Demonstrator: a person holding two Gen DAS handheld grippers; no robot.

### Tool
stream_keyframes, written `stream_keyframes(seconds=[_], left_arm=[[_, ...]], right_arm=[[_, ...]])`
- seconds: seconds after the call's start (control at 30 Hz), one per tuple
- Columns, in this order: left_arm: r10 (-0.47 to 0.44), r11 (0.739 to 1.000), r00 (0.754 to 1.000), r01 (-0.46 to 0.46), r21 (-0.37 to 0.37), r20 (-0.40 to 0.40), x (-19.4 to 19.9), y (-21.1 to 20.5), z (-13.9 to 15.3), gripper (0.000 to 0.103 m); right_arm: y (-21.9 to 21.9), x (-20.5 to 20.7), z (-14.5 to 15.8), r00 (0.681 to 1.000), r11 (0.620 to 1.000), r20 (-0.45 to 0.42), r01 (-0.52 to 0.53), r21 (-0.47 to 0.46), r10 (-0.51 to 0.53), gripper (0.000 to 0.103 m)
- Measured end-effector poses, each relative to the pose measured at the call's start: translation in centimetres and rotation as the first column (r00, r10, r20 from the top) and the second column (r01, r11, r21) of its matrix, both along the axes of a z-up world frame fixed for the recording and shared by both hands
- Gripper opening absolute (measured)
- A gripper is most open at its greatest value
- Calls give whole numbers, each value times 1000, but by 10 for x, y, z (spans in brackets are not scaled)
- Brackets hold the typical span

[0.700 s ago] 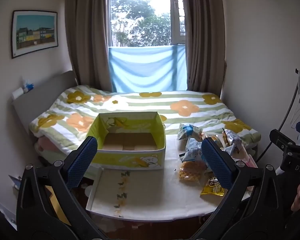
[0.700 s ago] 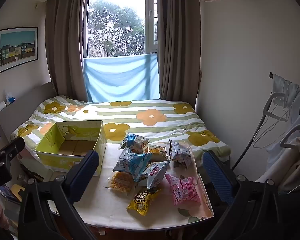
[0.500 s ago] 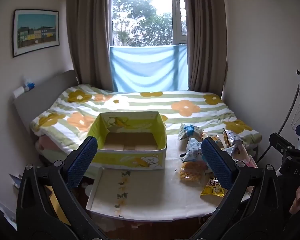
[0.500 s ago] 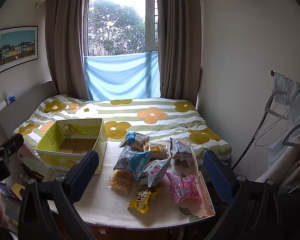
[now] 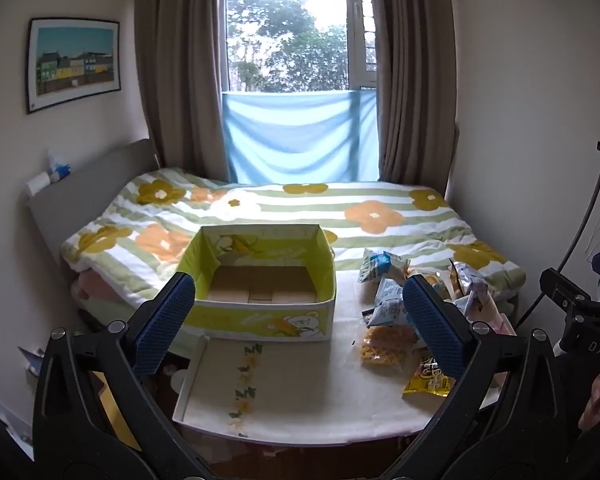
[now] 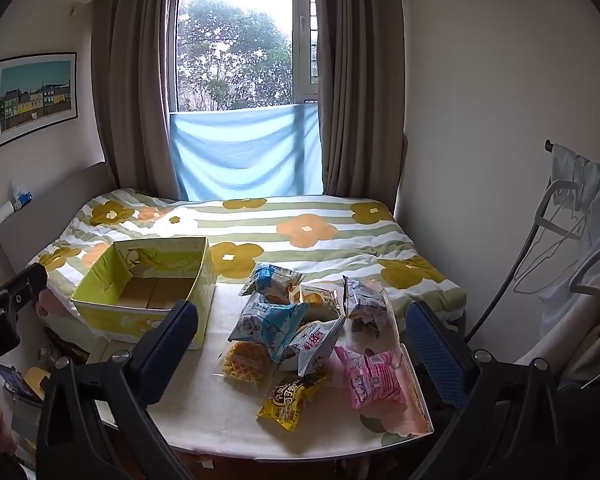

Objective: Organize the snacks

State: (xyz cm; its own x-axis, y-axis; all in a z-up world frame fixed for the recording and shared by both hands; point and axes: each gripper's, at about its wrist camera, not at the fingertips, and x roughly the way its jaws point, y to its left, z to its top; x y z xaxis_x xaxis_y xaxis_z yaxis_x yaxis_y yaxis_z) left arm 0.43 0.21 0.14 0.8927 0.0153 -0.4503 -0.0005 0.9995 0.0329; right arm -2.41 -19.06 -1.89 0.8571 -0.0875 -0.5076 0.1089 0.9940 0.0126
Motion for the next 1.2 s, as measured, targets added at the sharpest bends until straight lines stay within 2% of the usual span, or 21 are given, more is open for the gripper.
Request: stream_keyframes(seconds=[1.2], left_arm=[[-19, 1000, 999, 19, -4, -28, 6, 4, -11, 103]], right_arm=[[1, 8, -1, 1000, 1000, 1, -1, -6, 1, 103]])
